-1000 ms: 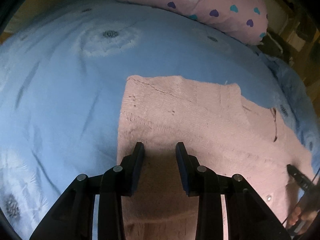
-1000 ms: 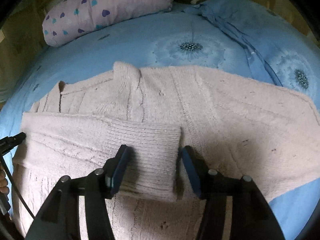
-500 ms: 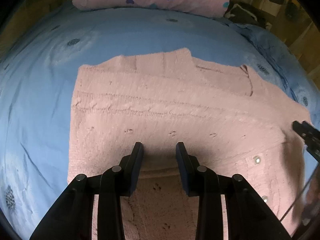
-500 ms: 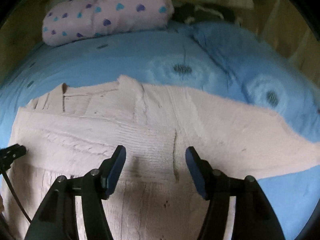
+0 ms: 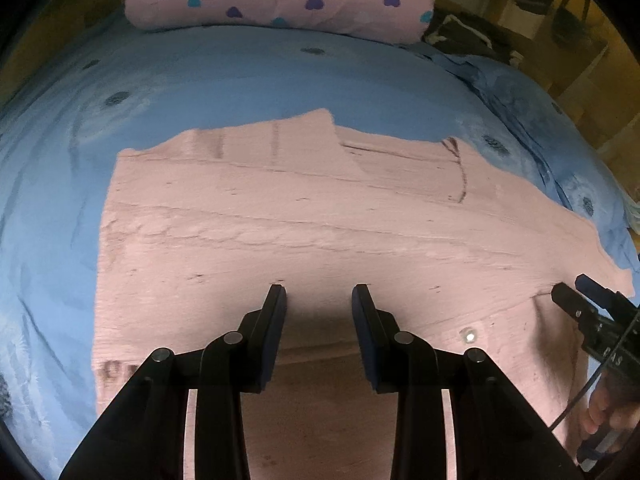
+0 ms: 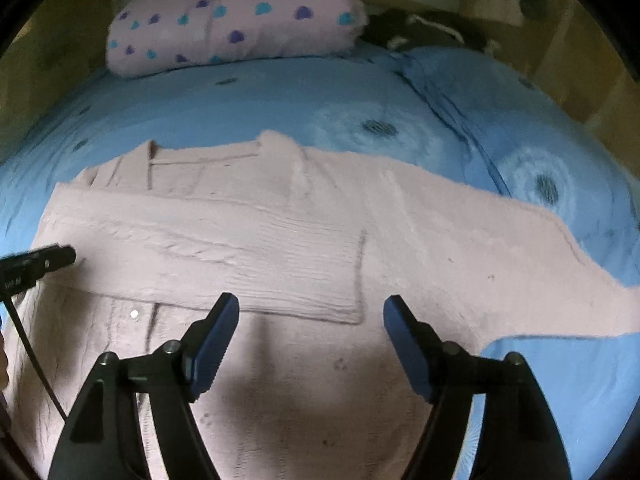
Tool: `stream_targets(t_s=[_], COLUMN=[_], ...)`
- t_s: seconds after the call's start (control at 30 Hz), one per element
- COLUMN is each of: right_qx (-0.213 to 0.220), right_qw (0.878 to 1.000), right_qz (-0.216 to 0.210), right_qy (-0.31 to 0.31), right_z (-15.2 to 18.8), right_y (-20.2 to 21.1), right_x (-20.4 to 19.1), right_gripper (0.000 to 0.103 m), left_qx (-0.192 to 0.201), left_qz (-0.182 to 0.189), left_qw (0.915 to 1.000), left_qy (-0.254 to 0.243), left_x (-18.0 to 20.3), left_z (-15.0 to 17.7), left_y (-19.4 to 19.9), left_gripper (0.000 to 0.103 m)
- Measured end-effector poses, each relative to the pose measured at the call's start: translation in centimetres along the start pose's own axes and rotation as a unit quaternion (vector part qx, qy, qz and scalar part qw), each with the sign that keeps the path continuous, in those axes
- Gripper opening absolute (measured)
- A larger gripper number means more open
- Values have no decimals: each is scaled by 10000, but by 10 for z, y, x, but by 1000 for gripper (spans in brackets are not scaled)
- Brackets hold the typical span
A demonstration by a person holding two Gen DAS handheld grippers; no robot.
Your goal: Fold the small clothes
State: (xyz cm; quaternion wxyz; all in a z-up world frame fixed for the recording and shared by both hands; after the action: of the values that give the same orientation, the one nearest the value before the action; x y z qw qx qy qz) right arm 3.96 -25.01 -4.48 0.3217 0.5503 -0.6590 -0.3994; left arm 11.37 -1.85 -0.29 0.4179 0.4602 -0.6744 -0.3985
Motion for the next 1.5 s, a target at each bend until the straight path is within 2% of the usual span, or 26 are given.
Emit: stream_targets(t_s=[0.1, 0.17, 0.27, 0.43, 0.57, 0.63, 0.7, 0.73, 0.8, 0.87, 0.93, 1.0, 1.03, 1.1, 1.13, 1.17, 1.2, 1.23, 1.3, 1.4, 1.43, 1.47, 1.5], right_qx=[118, 177, 328, 646, 1104, 1108, 1120, 1141, 1170, 1193, 1245, 1235, 1220, 1197, 1260, 1458, 1651, 1680, 1624, 1614, 1581, 1482, 1480], right_qw=[9988, 9970, 9922, 9844, 9788, 9756, 9685, 9635, 9512, 9337, 9155, 9025, 8931, 8684, 8427, 8254, 8126, 8070, 8113, 8265, 8317, 8354, 8362], right_qz=[-216, -167, 274, 348, 458, 690, 946, 1059, 1280, 1507, 1574, 1471, 1287, 626, 103, -167, -341, -440, -479, -399, -492, -523, -437], right_qy=[-426, -735, -1174, -1601, -1661, -1767, -2012, -2178, -2554, -3020, -3488, -3855, -4135, -4771, -5234, -5451, -5579, -5645, -5596, -5378, -5300, -5267, -5262], right_z=[0, -2, -3, -5, 0, 2, 7, 10, 18, 28, 40, 48, 56, 74, 86, 94, 97, 97, 93, 85, 81, 77, 76], right_y=[-1, 1, 8, 25, 33, 32, 34, 36, 41, 48, 54, 53, 50, 39, 30, 29, 32, 32, 29, 23, 18, 12, 10], right_x=[23, 44, 79, 133, 182, 208, 239, 256, 291, 326, 358, 380, 395, 416, 429, 435, 438, 440, 442, 436, 431, 428, 428], right_gripper=[78, 78, 78, 78, 79, 79, 79, 79, 79, 79, 79, 79, 79, 80, 80, 80, 80, 80, 80, 78, 66, 60, 45], left_qx=[-14, -19, -10, 112, 265, 336, 537, 756, 1048, 1109, 925, 555, 285, 399, 381, 369, 363, 360, 360, 370, 368, 368, 368], left_qz=[17, 36, 72, 40, 68, 81, 98, 179, 447, 656, 762, 809, 877, 978, 1086, 1151, 1218, 1260, 1262, 1220, 1223, 1226, 1233], left_qw=[10000, 10000, 9998, 9994, 9992, 9991, 9983, 9967, 9928, 9896, 9883, 9889, 9892, 9884, 9880, 9877, 9873, 9870, 9871, 9874, 9874, 9873, 9872], left_qy=[-51, -81, -196, -338, -283, -225, -195, -216, -381, -640, -946, -1116, -1138, -1095, -1030, -990, -953, -927, -916, -940, -939, -937, -939], left_x=[15, 26, 44, 68, 80, 86, 93, 99, 114, 129, 143, 150, 152, 152, 149, 148, 146, 144, 146, 148, 148, 148, 145], left_z=[-1, -3, -7, -13, -20, -24, -28, -30, -34, -37, -36, -31, -26, -26, -28, -28, -28, -29, -27, -24, -25, -24, -23], left_y=[-7, -12, -19, -28, -34, -35, -30, -24, -14, -12, -25, -48, -62, -59, -58, -59, -60, -60, -61, -59, -59, -59, -58], left_gripper=[13, 13, 13, 15, 16, 16, 16, 16, 16, 16, 16, 16, 16, 17, 18, 18, 18, 18, 19, 19, 19, 19, 19])
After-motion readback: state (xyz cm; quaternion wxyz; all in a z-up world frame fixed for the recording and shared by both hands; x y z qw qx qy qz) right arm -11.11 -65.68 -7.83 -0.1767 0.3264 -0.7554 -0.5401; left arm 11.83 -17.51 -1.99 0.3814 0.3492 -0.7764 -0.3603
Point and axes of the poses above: each gripper's, at about its wrist camera, not at the fingertips, and y roughly against the way its jaws point, x to its right, z to its underside, the point moved 6 cm from there along -y, roughly the way its jaws point, and after that the axes turned 11 degrees about -x, right-handed, at the moved point
